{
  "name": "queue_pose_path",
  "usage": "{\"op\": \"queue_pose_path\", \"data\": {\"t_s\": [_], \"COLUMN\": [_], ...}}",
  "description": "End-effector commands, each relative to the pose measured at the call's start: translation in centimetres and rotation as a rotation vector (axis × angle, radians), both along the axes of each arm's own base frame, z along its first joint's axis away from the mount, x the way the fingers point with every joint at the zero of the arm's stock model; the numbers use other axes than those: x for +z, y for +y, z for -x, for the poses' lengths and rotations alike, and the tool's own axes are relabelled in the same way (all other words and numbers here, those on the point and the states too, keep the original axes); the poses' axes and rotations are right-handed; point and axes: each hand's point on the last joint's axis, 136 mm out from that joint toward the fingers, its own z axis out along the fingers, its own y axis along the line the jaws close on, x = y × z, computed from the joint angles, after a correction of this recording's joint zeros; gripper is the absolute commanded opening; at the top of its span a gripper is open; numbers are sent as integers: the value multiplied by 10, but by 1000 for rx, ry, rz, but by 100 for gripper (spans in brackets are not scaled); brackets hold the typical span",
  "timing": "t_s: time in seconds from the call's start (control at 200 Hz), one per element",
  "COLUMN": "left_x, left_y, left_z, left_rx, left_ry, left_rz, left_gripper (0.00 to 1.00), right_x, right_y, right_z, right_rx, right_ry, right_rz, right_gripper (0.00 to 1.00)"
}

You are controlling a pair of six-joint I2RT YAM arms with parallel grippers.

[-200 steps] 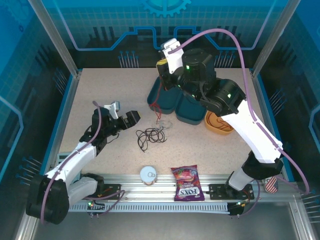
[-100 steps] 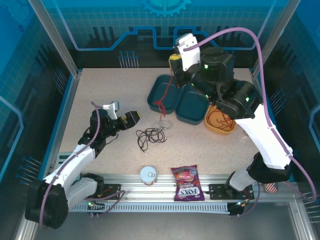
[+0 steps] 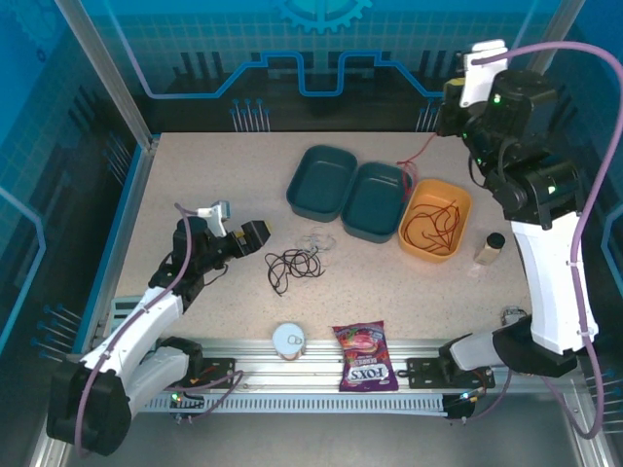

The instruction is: Untangle the cables

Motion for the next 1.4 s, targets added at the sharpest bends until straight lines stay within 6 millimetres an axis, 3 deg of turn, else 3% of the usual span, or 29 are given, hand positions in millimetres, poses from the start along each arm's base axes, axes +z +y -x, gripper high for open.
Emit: {"op": "queue_pose_path", "data": {"t_s": [0.0, 0.25, 0.56, 0.911, 1.186, 1.396], "left_x": [-6, -6, -7, -11, -15, -16], "left_y": [2, 1, 2, 4, 1, 0], "left_z": [4, 6, 8, 7, 3, 2], "left_rx": [2, 2, 10, 18, 10, 8], "left_ry": [0, 13, 16, 23, 37, 41], "left_rz": [-27, -8, -13, -20, -16, -15], "left_gripper": [99, 99, 99, 99, 99, 99], "right_x": [-20, -54, -80, -99, -154, -184], "right_y": [-22, -72, -102, -107, -99, -85], "right_z": [-15, -51, -75, -88, -85, -67], "right_rx": [-38, -102, -141, -156, -133, -97], "right_ry": [51, 100, 131, 170, 259, 297], "right_rz": [24, -45, -69, -43, -108, -166], "right_gripper": [0, 0, 0, 0, 0, 0]}}
